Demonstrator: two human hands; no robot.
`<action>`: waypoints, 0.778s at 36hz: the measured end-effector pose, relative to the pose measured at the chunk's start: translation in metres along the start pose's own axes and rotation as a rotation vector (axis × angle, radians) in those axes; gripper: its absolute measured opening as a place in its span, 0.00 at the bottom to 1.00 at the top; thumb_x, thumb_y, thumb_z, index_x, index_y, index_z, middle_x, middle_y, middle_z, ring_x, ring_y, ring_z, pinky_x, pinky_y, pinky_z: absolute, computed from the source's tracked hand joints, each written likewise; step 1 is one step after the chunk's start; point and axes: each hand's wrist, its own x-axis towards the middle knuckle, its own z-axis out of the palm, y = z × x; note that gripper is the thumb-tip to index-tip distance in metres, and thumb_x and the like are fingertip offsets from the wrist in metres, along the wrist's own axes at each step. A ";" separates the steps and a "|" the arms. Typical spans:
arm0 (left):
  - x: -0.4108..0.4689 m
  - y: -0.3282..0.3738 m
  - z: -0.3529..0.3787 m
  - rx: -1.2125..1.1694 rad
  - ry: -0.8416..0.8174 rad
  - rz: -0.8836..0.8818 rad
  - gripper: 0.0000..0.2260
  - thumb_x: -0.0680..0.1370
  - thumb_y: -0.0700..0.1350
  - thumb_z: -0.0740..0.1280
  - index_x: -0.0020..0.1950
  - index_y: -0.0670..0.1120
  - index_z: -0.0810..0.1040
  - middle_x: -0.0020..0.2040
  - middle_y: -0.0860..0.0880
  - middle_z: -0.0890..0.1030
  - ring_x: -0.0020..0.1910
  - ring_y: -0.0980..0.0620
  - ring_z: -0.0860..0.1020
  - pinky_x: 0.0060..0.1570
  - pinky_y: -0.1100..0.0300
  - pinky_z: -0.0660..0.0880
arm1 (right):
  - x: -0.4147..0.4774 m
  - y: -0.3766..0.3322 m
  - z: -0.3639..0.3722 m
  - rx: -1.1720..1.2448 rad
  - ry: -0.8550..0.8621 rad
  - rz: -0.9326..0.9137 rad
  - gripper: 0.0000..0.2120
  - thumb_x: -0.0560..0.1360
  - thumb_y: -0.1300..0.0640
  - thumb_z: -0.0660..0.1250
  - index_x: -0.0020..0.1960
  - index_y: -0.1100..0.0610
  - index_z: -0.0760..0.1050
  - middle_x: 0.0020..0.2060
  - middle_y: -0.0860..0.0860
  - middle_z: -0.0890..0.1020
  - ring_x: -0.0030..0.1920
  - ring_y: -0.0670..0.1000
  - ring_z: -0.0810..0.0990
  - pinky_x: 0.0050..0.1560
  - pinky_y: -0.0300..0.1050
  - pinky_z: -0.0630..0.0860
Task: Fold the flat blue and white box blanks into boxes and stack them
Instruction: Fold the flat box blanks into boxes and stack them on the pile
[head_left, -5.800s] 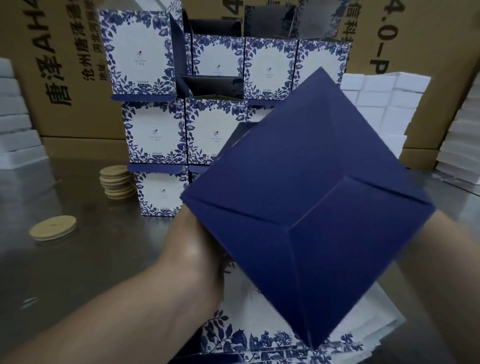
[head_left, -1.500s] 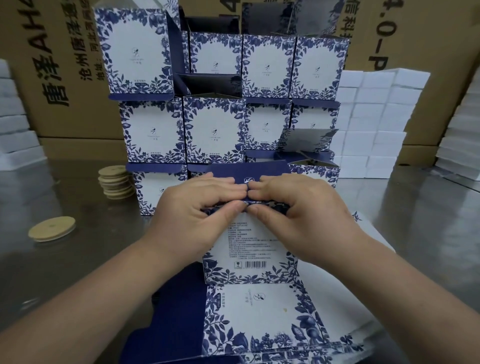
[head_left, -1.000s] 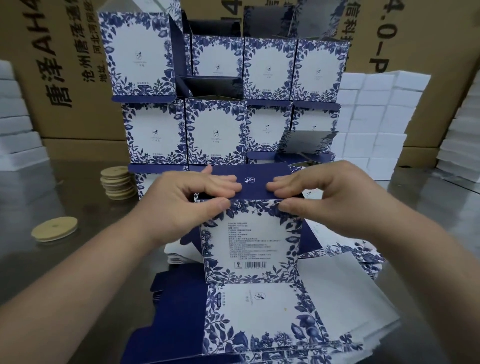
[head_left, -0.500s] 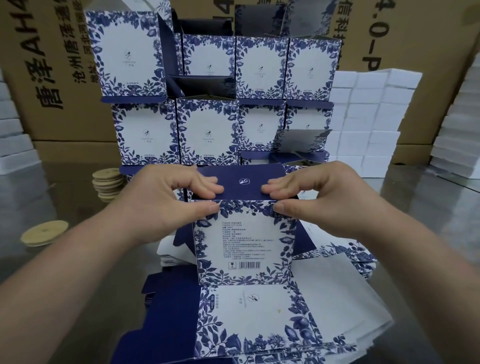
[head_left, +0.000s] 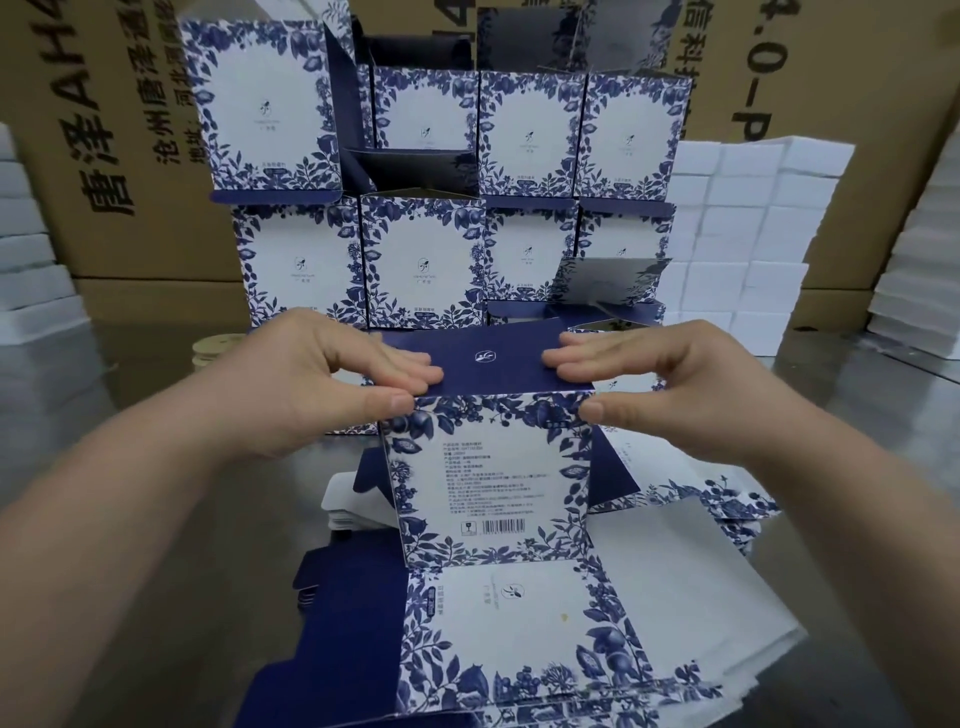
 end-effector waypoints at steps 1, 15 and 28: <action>0.000 0.000 0.000 0.000 -0.004 -0.005 0.09 0.63 0.43 0.72 0.38 0.56 0.83 0.40 0.64 0.82 0.48 0.67 0.79 0.56 0.79 0.66 | 0.000 0.000 0.001 -0.003 0.004 -0.009 0.11 0.57 0.45 0.71 0.40 0.39 0.81 0.42 0.30 0.81 0.55 0.31 0.76 0.57 0.26 0.69; 0.001 -0.004 0.010 0.246 0.043 0.022 0.16 0.65 0.46 0.76 0.43 0.67 0.79 0.52 0.73 0.77 0.55 0.76 0.71 0.50 0.80 0.66 | 0.000 0.004 0.010 0.014 0.099 -0.071 0.11 0.68 0.64 0.74 0.33 0.50 0.82 0.37 0.38 0.84 0.49 0.38 0.81 0.56 0.35 0.74; -0.001 0.003 0.008 0.257 -0.039 0.096 0.22 0.70 0.35 0.71 0.49 0.64 0.78 0.56 0.75 0.73 0.58 0.75 0.69 0.56 0.82 0.61 | 0.013 0.038 0.007 -0.071 0.261 0.371 0.25 0.74 0.71 0.56 0.66 0.51 0.72 0.60 0.48 0.79 0.49 0.38 0.76 0.38 0.28 0.71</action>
